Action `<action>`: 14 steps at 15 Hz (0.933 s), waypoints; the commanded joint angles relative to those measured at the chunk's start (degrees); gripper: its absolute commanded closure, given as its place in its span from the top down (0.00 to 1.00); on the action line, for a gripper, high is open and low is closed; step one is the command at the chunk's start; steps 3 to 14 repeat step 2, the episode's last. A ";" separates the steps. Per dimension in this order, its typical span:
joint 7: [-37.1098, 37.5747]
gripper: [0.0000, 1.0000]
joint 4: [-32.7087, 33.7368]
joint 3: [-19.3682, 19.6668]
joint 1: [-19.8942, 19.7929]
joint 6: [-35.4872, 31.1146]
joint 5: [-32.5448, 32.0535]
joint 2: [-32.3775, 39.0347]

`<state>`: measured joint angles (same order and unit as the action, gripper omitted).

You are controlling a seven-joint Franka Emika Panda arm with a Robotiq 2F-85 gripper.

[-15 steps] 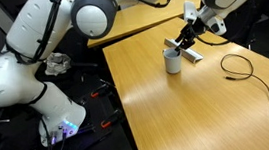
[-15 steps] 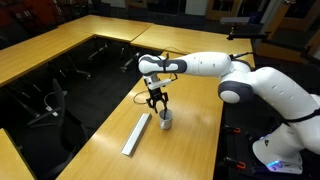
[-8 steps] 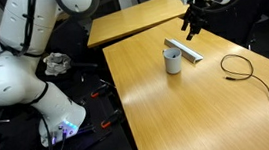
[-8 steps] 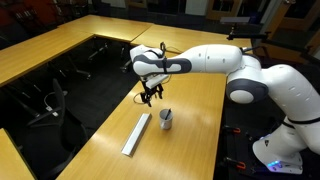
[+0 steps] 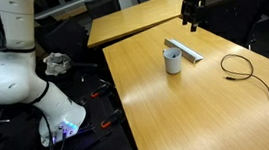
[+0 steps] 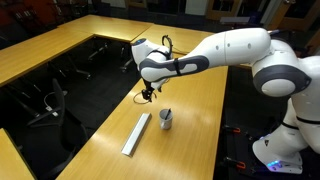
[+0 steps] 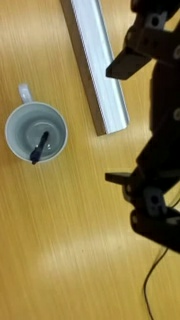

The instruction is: Put the pen in the mug

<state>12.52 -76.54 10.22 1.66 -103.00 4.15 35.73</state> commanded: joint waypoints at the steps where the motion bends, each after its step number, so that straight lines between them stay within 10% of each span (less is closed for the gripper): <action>1: -0.47 1.00 -14.43 -2.25 -0.05 -5.79 -3.61 -10.99; 14: -0.08 1.00 -17.58 -2.57 0.07 -7.03 -4.52 -13.60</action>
